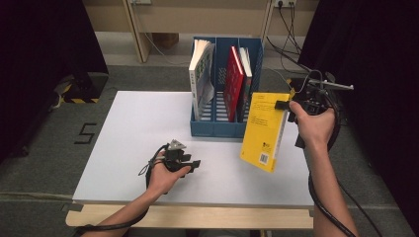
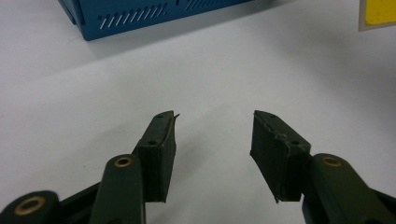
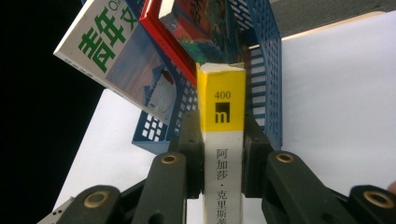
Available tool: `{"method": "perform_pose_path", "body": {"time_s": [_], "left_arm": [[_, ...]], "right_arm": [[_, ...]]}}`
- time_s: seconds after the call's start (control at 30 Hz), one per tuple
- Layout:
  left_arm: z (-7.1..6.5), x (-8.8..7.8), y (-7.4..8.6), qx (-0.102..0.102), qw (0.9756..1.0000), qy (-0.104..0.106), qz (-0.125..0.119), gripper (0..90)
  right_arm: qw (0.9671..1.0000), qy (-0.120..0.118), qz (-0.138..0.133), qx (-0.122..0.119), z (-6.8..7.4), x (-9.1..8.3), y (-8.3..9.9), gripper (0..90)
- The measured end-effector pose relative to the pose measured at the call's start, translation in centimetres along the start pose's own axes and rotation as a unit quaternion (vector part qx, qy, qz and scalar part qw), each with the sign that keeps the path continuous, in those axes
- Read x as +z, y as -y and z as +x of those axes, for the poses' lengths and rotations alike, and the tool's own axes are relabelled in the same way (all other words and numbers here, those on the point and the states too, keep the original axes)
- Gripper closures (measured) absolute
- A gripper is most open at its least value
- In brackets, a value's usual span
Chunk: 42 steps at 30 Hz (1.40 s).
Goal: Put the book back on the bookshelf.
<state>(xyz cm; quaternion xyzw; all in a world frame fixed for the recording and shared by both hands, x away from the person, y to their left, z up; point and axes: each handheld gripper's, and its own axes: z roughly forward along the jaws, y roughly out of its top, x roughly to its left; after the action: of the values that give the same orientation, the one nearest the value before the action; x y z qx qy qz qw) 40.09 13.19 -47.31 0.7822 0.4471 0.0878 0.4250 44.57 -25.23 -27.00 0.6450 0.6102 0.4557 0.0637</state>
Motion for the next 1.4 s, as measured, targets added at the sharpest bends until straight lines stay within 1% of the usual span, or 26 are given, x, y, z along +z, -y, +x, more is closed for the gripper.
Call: {"method": "perform_pose_path", "body": {"time_s": [0.1, 0.3, 0.4, 0.83, 1.0, 1.07, 1.17, 1.4], "left_arm": [[0.0, 0.0, 0.0, 0.0, 1.0, -0.001, 0.0, 49.6], [0.0, 0.0, 0.0, 0.001, 1.0, 0.0, 0.0, 49.6], [0.0, 0.0, 0.0, 0.003, 1.0, -0.002, -0.001, 49.4], [0.1, 0.0, -0.2, 0.011, 0.9999, -0.004, -0.002, 49.0], [0.0, 0.0, -0.2, 0.012, 0.9999, -0.005, -0.001, 48.9], [0.0, 0.0, -0.2, 0.013, 0.9999, -0.005, -0.001, 48.9], [0.0, 0.0, -0.2, 0.014, 0.9999, -0.004, 0.0, 48.8], [0.0, 0.0, -0.3, 0.014, 0.9999, -0.004, -0.001, 48.8]], "right_arm": [[1.0, 0.0, -0.005, 0.0, 0.0, -0.1, -0.2, 76.0], [1.0, 0.001, -0.006, 0.001, 0.3, -0.1, -0.5, 76.0], [1.0, 0.002, -0.008, -0.003, 0.3, -0.1, -0.7, 76.0], [0.9999, 0.002, -0.017, 0.0, 0.5, -0.3, -1.4, 76.0], [0.9997, 0.004, -0.024, 0.0, 0.5, -0.4, -1.7, 76.0], [0.9996, 0.005, -0.028, -0.004, 0.5, -0.4, -1.8, 76.0], [0.9995, 0.005, -0.031, -0.001, 0.5, -0.5, -1.9, 76.0], [0.9994, 0.005, -0.033, -0.001, 0.6, -0.5, -2.3, 76.0]]}}
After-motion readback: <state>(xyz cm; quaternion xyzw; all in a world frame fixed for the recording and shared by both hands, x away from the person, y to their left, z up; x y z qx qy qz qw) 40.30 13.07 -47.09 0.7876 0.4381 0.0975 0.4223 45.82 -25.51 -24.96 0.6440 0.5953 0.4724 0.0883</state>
